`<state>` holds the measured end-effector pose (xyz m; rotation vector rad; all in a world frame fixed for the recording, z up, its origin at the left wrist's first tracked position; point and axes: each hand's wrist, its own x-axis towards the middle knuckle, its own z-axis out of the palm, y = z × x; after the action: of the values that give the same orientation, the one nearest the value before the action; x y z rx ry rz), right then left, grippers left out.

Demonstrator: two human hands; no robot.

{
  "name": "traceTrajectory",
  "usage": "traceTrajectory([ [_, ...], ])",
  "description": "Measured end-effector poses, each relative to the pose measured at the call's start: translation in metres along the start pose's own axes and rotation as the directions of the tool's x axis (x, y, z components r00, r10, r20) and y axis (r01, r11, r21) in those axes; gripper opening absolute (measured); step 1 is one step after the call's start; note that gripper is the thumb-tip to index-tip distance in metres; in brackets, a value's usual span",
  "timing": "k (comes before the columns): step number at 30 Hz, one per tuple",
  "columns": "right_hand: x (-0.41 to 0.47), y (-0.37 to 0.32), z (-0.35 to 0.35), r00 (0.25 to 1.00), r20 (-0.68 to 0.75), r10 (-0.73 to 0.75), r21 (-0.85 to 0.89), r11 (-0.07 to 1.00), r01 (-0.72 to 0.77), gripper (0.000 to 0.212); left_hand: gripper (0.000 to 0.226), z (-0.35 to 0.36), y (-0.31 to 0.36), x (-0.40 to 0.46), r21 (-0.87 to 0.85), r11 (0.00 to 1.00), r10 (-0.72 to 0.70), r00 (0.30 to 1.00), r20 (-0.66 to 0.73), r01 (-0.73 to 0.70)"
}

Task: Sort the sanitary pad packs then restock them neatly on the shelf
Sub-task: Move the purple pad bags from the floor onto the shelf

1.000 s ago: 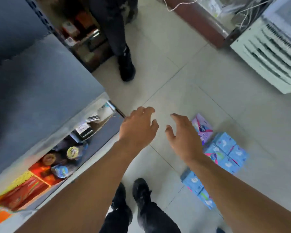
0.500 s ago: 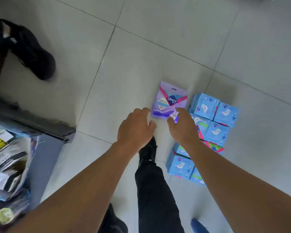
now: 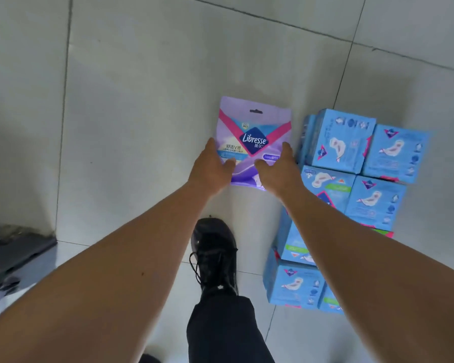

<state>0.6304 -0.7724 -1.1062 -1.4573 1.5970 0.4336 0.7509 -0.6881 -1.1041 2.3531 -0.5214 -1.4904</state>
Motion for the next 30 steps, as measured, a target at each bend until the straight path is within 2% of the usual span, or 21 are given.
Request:
traceTrajectory([
  [2,0.006,-0.001,0.001,0.999,-0.035,0.041,0.047,0.998,-0.039,0.079,0.047,0.002,-0.002,0.005,-0.109,0.993,-0.041,0.999,0.019,0.043],
  [5,-0.008,-0.010,-0.012,0.997,-0.071,0.029,0.133,0.991,-0.020,0.064,0.051,-0.016,-0.001,-0.012,-0.228,0.972,-0.065,0.998,-0.013,0.060],
  [8,-0.047,-0.031,-0.035,0.994,-0.083,-0.073,0.198,0.976,0.088,0.061,0.042,-0.053,0.008,-0.053,-0.339,0.941,-0.046,0.995,-0.087,0.014],
  [10,-0.081,-0.050,-0.051,0.986,-0.074,-0.150,0.241,0.957,0.164,0.062,0.045,-0.080,0.015,-0.086,-0.416,0.909,-0.031,0.991,-0.129,-0.025],
  [12,-0.117,-0.068,-0.064,0.977,-0.043,-0.209,0.280,0.936,0.213,0.054,0.049,-0.104,0.018,-0.119,-0.486,0.872,-0.017,0.989,-0.150,-0.059],
  [16,-0.189,-0.101,-0.075,0.938,-0.043,-0.343,0.269,0.901,0.342,0.049,0.051,-0.145,0.012,-0.189,-0.590,0.798,-0.014,0.974,-0.227,-0.126],
  [21,-0.285,-0.136,-0.068,0.879,-0.015,-0.476,0.213,0.858,0.468,0.048,0.040,-0.190,-0.009,-0.283,-0.671,0.712,-0.057,0.934,-0.351,-0.208],
  [27,-0.386,-0.169,-0.038,0.795,0.113,-0.596,0.146,0.801,0.580,0.044,0.032,-0.231,-0.062,-0.385,-0.675,0.674,-0.162,0.832,-0.531,-0.300],
  [30,-0.430,-0.184,-0.014,0.721,0.188,-0.667,0.124,0.744,0.656,0.040,0.019,-0.244,-0.091,-0.432,-0.670,0.667,-0.272,0.731,-0.626,-0.326],
])
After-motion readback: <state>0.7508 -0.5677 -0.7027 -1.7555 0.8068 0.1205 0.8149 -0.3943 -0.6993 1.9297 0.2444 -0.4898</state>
